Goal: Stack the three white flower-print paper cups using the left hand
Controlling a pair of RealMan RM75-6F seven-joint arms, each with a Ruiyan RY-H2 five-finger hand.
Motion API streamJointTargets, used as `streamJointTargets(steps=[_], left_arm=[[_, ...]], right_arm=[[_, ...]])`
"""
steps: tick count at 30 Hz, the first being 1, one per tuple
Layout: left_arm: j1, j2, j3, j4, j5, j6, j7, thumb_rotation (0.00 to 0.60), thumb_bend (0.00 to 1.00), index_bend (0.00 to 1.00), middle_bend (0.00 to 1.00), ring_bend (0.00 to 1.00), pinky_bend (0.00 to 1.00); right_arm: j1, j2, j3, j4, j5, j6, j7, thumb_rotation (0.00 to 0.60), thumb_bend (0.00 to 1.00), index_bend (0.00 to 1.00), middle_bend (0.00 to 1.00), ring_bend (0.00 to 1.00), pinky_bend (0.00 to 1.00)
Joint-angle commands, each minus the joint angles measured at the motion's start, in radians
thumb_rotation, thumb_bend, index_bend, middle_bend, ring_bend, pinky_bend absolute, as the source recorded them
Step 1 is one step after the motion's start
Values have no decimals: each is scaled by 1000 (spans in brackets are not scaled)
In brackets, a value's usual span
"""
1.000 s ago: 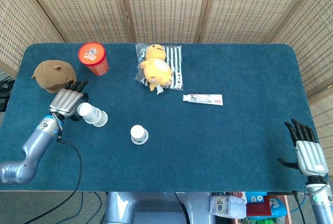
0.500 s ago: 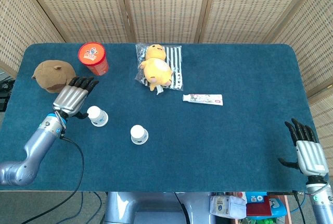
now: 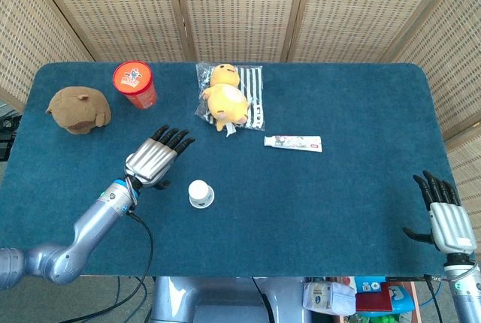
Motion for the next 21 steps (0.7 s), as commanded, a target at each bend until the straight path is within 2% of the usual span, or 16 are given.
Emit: streamJointTargets(steps=[1, 10, 21], left_arm=[[-33, -48, 6, 10, -33, -5, 40, 600, 242, 66, 0, 0, 0], [-84, -156, 27, 64, -125, 5, 104, 600, 242, 156, 0, 0, 0], [-104, -214, 60, 121, -180, 3, 119, 600, 242, 223, 0, 0, 0]], right_arm=[[-2, 5, 1, 2, 1, 1, 13, 600, 0, 0, 0, 0, 0], [-5, 11, 4, 12, -3, 4, 48, 600, 0, 0, 0, 0, 0], [-5, 11, 4, 13, -5, 5, 52, 600, 0, 0, 0, 0, 0]])
